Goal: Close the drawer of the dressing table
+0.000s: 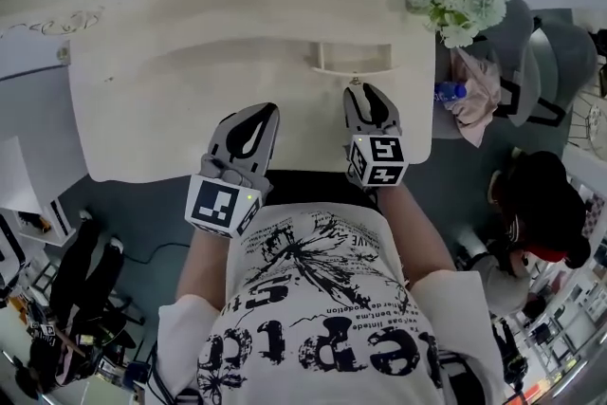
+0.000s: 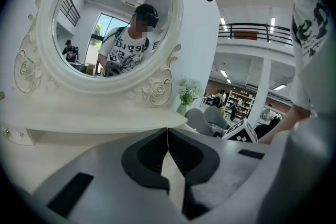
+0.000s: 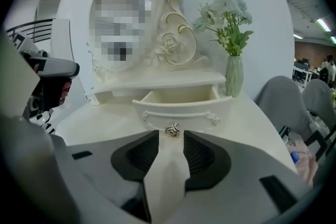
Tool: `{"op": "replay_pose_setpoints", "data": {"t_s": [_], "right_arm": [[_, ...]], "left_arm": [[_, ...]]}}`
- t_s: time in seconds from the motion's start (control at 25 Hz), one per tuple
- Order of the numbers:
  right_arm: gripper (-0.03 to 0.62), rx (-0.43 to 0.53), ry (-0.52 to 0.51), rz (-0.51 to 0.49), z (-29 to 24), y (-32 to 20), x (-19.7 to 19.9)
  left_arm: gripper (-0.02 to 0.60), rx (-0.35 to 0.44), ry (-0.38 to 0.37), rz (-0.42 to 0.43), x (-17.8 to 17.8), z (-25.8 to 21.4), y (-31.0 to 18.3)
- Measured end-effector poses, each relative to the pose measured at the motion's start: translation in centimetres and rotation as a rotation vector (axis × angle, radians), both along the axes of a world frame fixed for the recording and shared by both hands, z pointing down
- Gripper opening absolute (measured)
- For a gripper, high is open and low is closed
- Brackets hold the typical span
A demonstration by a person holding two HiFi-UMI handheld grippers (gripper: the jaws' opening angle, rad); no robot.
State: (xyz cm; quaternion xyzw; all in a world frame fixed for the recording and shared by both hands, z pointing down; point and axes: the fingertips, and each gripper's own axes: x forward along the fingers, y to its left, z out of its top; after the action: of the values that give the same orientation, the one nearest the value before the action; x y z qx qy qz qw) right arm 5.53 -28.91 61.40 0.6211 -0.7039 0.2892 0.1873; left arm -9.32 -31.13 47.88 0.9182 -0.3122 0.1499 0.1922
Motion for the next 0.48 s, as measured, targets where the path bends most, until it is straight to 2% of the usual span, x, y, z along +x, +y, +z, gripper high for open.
{"op": "replay_pose_setpoints", "data": {"t_s": [0.24,0.48], "right_arm": [[0.135,-0.047,-0.012,0.116,0.8,-0.8,0.5],[0.112,-0.068,0.006,0.115,1.0,-0.9,0.3]], "left_arm": [[0.020,-0.035,-0.038,-0.007,-0.4,1.2,0.5],[0.020,-0.051,-0.034,-0.047,-1.3,1.8,0.6]]}}
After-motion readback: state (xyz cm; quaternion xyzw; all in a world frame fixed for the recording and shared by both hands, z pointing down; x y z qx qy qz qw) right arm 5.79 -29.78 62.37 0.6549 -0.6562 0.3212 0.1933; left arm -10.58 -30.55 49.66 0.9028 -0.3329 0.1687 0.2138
